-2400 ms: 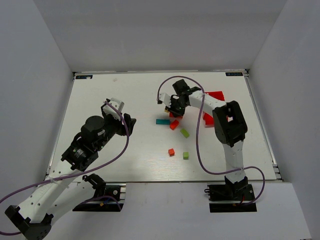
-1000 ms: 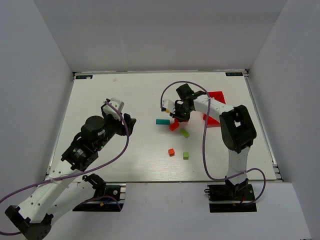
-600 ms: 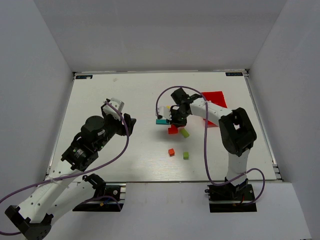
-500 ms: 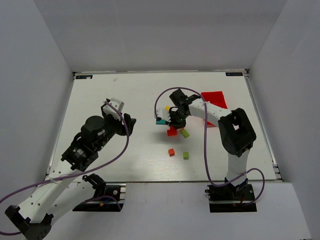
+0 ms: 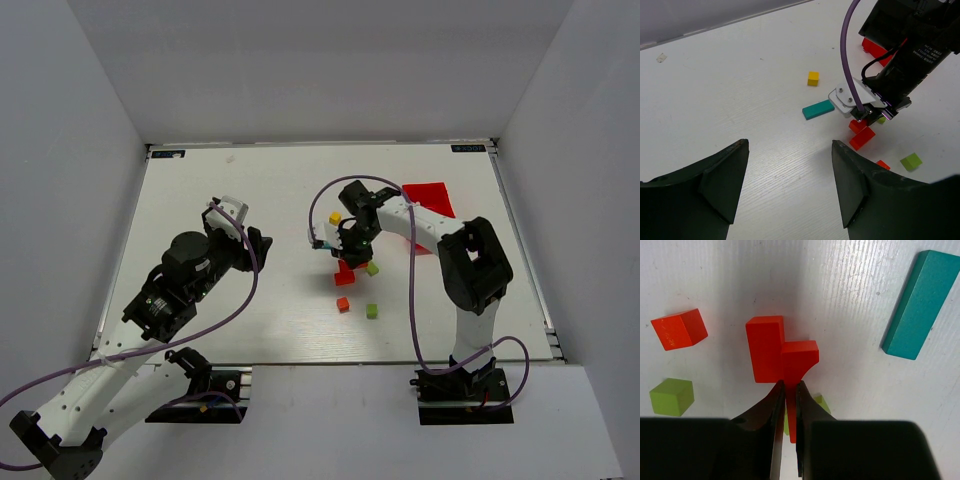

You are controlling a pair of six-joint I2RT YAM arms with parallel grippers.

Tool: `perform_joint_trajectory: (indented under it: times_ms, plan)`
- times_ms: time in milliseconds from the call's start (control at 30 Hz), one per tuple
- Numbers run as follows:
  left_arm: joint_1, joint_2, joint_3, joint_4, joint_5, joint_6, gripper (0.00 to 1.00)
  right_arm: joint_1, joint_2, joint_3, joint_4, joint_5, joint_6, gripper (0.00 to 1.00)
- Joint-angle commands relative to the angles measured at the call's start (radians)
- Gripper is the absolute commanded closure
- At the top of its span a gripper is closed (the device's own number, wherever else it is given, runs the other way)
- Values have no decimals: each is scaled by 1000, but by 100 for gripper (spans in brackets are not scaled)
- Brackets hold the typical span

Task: Build the wood block tower

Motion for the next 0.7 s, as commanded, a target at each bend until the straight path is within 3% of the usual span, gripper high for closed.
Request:
perform_joint_trajectory:
  times_ms: [0,167,667]
  plan:
    - [4,-3,-3,1,0,6,23,-2,-37,22,14,-22,-6,100]
    - [4,-3,-3,1,0,6,23,-8,-114,-45,159,49,22,100]
    - [4,6,-3,1,0,6,23,-76,-36,-9,213,126,54,100]
